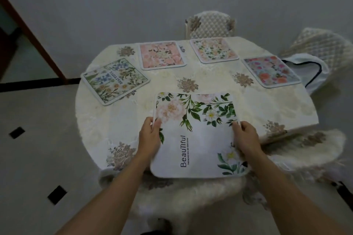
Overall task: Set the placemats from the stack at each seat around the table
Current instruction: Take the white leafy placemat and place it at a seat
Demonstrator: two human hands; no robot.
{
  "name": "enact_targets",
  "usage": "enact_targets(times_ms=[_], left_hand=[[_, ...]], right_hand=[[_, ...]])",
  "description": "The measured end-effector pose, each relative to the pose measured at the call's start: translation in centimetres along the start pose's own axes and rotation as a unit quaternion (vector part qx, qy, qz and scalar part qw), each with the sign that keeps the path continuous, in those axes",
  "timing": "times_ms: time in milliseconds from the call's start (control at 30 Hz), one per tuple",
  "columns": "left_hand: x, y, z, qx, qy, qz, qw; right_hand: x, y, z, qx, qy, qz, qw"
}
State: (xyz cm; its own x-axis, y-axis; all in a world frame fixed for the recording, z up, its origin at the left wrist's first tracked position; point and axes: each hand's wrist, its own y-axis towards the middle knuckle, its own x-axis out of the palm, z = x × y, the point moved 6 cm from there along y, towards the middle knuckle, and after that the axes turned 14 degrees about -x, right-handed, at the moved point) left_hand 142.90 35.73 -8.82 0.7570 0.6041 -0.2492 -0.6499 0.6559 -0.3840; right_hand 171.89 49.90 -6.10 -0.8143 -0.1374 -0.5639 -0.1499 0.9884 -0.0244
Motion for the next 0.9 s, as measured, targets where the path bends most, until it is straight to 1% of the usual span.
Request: enact_targets(times_ms=[200,367,467,567,767,900], left_hand=[[-1.8,5.5,0.2,-0.035,-0.005,0.022,0.999],[-3.2,9.2,-2.4,-0.100,0.002,0.015,0.995],[-4.0,10.3,-3.6,-0.125,0.005,0.032,0.992],[-4.5,11.8,-4.5,-0.142,0.031,0.041,0.989],[-4.6,14.1,-5.9,-0.185,0.062,0.026,0.980],[-4.9,14.2,-6.9,-0.195,0.104,0.051,0.974]], right_hand=[[5.4,5.2,-0.5,0.010,-0.021,-0.045,0.999],[9.4,8.5,0.1,0.028,-0.015,-0.075,0.997],[11.8,10.0,0.3,0.033,-0.018,-0.098,0.994],[14.0,11.2,0.4,0.043,-0.022,-0.122,0.991],[17.4,12.5,2.1,0.069,-0.010,-0.158,0.985],[18.0,12.1,3.6,0.085,-0.011,-0.178,0.980]])
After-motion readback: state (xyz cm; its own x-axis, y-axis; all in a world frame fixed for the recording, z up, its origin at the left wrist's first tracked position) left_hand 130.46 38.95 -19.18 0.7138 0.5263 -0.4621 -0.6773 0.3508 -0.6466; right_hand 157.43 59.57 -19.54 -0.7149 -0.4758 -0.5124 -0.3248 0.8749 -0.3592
